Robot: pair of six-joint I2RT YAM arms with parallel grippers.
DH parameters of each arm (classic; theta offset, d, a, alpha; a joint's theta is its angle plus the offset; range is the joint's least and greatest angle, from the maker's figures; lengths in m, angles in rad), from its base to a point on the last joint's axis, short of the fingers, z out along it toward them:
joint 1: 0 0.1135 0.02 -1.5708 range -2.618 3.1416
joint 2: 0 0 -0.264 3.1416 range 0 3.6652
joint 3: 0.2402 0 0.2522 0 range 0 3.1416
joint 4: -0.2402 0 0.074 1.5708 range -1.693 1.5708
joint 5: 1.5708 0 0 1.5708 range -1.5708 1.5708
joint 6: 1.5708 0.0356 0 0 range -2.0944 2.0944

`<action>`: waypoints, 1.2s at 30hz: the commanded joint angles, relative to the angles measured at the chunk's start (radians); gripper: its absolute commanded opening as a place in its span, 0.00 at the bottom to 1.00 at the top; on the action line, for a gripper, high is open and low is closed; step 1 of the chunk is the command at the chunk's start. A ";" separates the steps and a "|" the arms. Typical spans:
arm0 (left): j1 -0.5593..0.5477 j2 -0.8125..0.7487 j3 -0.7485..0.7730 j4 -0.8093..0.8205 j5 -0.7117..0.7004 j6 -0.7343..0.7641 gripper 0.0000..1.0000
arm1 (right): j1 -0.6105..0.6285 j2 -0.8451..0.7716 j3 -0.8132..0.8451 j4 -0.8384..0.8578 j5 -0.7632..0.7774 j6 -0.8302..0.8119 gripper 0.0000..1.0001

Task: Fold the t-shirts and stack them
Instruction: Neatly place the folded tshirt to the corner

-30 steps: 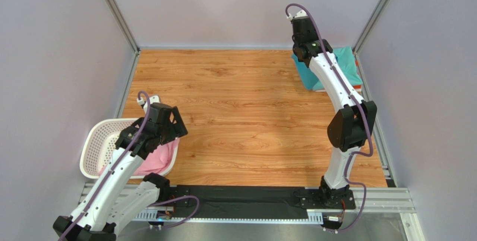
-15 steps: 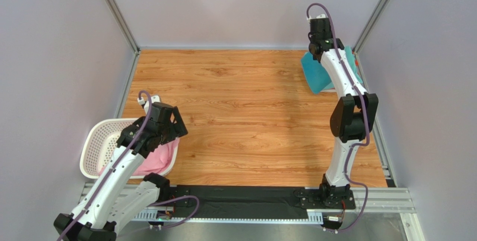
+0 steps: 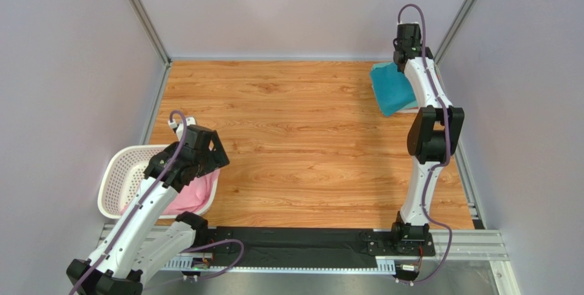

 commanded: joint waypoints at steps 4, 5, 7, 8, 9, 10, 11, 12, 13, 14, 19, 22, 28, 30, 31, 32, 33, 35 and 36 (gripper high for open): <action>0.000 0.006 0.028 -0.020 -0.031 -0.014 1.00 | -0.064 0.071 0.096 0.022 -0.034 0.037 0.00; 0.000 0.009 0.031 -0.021 -0.031 -0.012 1.00 | -0.069 0.079 0.102 0.020 -0.039 0.044 0.00; 0.000 0.012 0.037 -0.029 -0.036 -0.014 1.00 | -0.080 0.094 0.111 0.020 -0.057 0.054 0.00; 0.000 0.018 0.042 -0.030 -0.037 -0.014 1.00 | -0.089 0.099 0.113 0.020 -0.066 0.060 0.00; 0.000 0.022 0.042 -0.032 -0.042 -0.014 1.00 | -0.092 0.104 0.113 0.019 -0.076 0.070 0.00; 0.000 0.026 0.046 -0.037 -0.043 -0.015 1.00 | -0.100 0.107 0.111 0.017 -0.085 0.078 0.00; 0.000 0.030 0.047 -0.037 -0.045 -0.015 1.00 | -0.103 0.110 0.111 0.014 -0.080 0.089 0.01; 0.000 0.032 0.048 -0.038 -0.047 -0.017 1.00 | -0.107 0.113 0.111 0.013 -0.082 0.101 0.01; 0.000 0.036 0.053 -0.041 -0.047 -0.017 1.00 | -0.116 0.117 0.113 0.005 -0.097 0.109 0.04; 0.000 0.038 0.054 -0.043 -0.048 -0.017 1.00 | -0.121 0.119 0.111 0.003 -0.106 0.113 0.10; 0.000 0.052 0.065 -0.043 -0.043 -0.015 1.00 | -0.142 0.127 0.136 -0.016 -0.085 0.153 0.73; 0.000 0.058 0.085 -0.052 -0.036 -0.011 1.00 | -0.149 0.111 0.162 -0.036 -0.070 0.169 0.83; 0.000 0.056 0.117 -0.050 -0.022 0.006 1.00 | -0.150 -0.010 0.147 -0.081 -0.246 0.238 1.00; 0.000 0.062 0.125 -0.050 -0.014 0.008 1.00 | -0.150 -0.065 0.116 -0.083 -0.325 0.259 1.00; 0.000 0.062 0.128 -0.047 -0.013 0.009 1.00 | -0.150 -0.080 0.105 -0.079 -0.406 0.261 1.00; -0.002 0.064 0.126 -0.047 -0.010 0.009 1.00 | -0.150 -0.091 0.095 -0.075 -0.450 0.261 1.00; 0.000 0.062 0.123 -0.043 -0.008 0.008 1.00 | -0.150 -0.100 0.082 -0.072 -0.527 0.290 1.00; -0.002 0.062 0.119 -0.037 -0.005 0.005 1.00 | -0.150 -0.099 0.062 -0.060 -0.577 0.305 1.00; 0.000 0.062 0.119 -0.034 -0.002 0.005 1.00 | -0.150 -0.091 0.061 -0.058 -0.620 0.322 1.00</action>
